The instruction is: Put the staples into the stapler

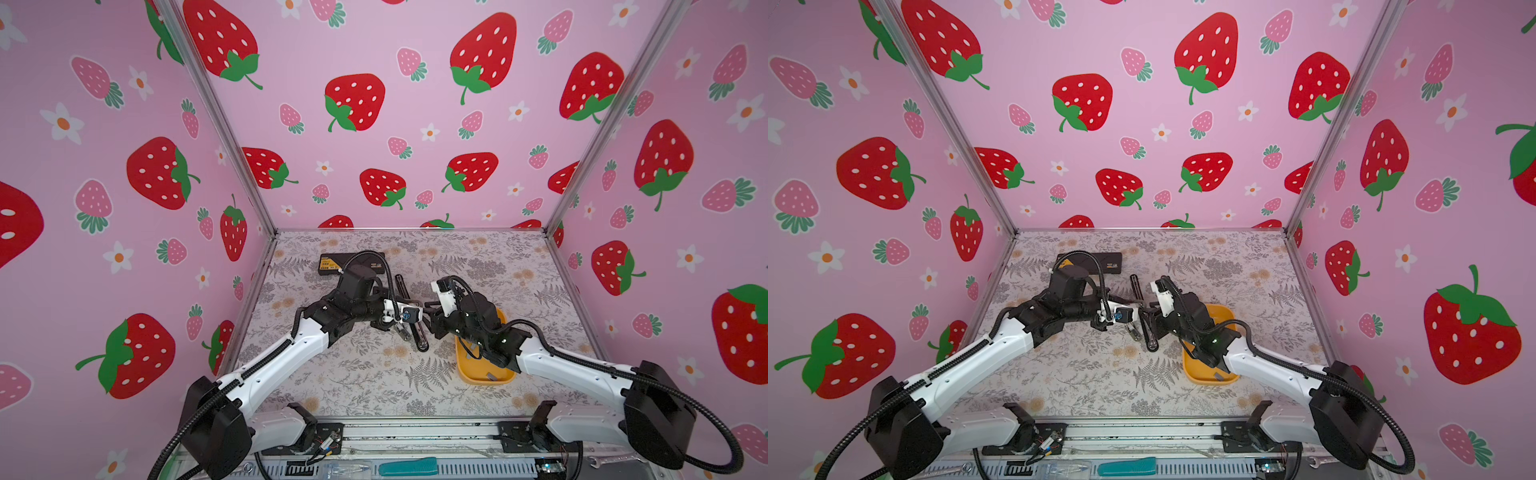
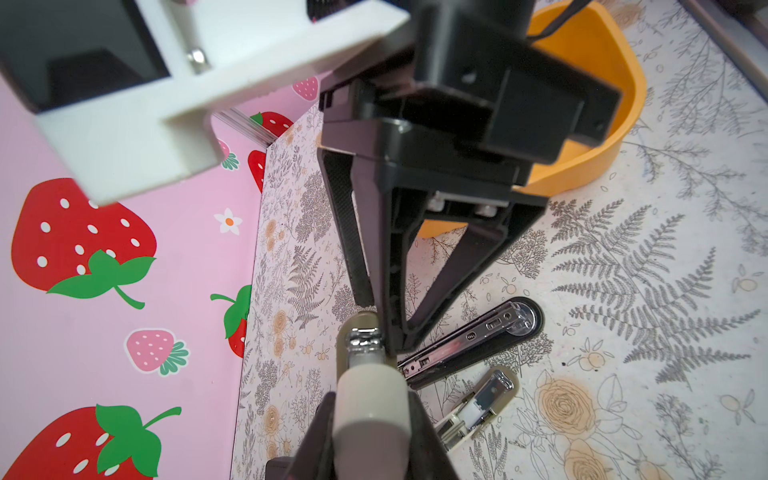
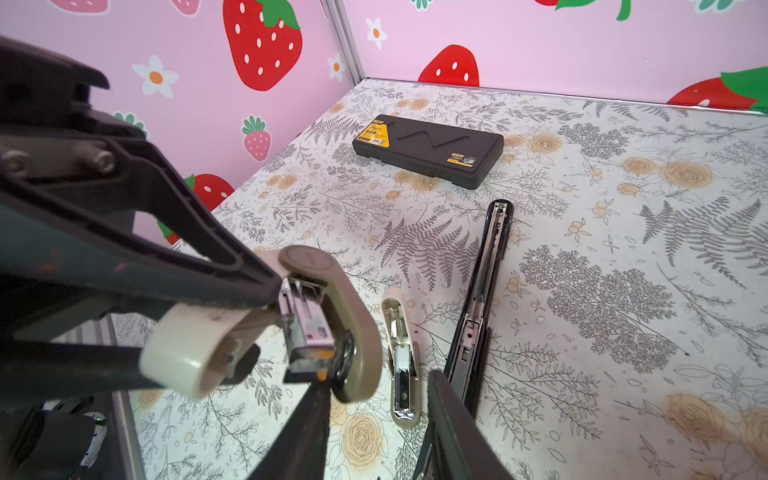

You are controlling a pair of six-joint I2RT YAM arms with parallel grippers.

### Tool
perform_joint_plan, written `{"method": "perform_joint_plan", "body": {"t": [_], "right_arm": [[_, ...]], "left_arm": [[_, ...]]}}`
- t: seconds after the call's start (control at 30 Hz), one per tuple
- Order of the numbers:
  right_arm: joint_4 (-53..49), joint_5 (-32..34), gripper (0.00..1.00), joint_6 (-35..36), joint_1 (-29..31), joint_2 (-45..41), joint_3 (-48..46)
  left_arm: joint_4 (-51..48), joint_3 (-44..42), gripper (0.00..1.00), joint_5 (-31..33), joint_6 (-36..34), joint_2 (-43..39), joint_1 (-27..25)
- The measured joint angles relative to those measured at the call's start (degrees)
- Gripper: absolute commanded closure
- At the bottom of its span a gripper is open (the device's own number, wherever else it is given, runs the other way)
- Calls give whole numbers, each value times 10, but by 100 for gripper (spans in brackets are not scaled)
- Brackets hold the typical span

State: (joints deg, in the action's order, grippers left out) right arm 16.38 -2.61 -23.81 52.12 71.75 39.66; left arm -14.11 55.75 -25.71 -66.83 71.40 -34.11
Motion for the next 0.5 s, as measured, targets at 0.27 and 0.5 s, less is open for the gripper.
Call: {"method": "perform_joint_plan", "body": {"t": [0.27, 0.5], "right_arm": [[-7, 6, 60, -2, 0, 0, 0], [-15, 21, 59, -3, 0, 3, 2]], "left_arm": [[-2, 0, 100, -1, -8, 0, -2], [-4, 0, 100, -8, -6, -5, -2]]}}
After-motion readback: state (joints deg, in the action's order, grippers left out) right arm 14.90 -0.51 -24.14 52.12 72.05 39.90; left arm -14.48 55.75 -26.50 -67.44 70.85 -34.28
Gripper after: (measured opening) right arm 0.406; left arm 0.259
